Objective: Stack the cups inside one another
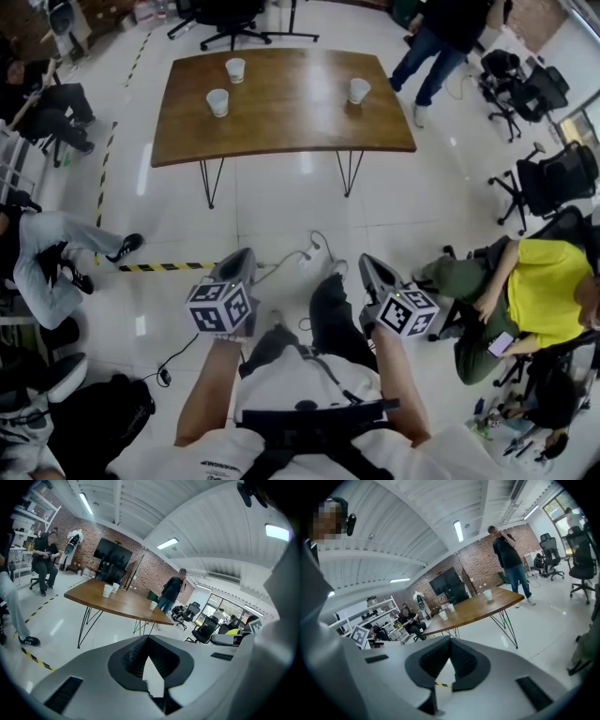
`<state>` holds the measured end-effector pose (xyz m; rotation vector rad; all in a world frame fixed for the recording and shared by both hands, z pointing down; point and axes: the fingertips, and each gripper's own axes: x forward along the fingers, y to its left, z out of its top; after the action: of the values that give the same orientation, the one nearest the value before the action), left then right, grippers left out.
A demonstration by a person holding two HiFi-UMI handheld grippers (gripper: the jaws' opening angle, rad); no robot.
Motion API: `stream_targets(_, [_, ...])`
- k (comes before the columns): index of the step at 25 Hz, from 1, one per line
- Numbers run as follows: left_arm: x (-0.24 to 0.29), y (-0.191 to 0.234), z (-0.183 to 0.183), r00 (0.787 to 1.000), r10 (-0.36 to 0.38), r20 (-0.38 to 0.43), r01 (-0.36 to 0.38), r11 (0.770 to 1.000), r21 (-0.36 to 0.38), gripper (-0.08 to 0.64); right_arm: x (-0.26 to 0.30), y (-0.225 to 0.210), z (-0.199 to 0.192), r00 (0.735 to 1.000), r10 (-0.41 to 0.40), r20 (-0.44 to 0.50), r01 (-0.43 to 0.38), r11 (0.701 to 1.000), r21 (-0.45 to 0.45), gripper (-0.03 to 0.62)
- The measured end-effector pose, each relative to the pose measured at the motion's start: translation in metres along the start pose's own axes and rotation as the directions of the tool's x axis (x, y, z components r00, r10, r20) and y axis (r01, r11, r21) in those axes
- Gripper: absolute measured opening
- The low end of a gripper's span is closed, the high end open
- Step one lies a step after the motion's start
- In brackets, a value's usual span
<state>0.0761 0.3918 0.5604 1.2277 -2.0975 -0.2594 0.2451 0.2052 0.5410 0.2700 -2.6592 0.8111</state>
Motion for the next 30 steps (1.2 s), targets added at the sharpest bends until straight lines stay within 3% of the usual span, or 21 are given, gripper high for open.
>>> stream_targets(7, [0.028, 0.006, 0.029, 0.999, 0.027, 0.018, -0.027, 1.000, 0.013, 0.000, 0.041, -0.013, 0.019, 0.999, 0.038, -0.018, -0.037, 0.999, 0.006, 0.000])
stream_targets(12, [0.066, 0.009, 0.059, 0.997, 0.065, 0.030, -0.066, 0.997, 0.027, 0.000, 0.090, -0.027, 0.062, 0.995, 0.102, -0.006, -0.102, 0.995, -0.013, 0.000])
stream_targets(17, [0.123, 0.000, 0.092, 0.993, 0.118, 0.015, -0.118, 0.991, 0.067, 0.000, 0.133, -0.067, 0.104, 0.988, 0.155, 0.006, -0.155, 0.988, 0.022, 0.000])
stream_targets(22, [0.189, -0.026, 0.118, 0.993, 0.118, 0.000, -0.117, 0.989, 0.091, 0.000, 0.158, -0.111, 0.153, 0.986, 0.165, 0.020, -0.166, 0.986, 0.010, 0.000])
stream_targets(30, [0.252, -0.052, 0.139, 0.990, 0.138, -0.020, -0.134, 0.981, 0.138, 0.000, 0.181, -0.167, 0.186, 0.983, 0.177, 0.043, -0.178, 0.983, 0.038, 0.000])
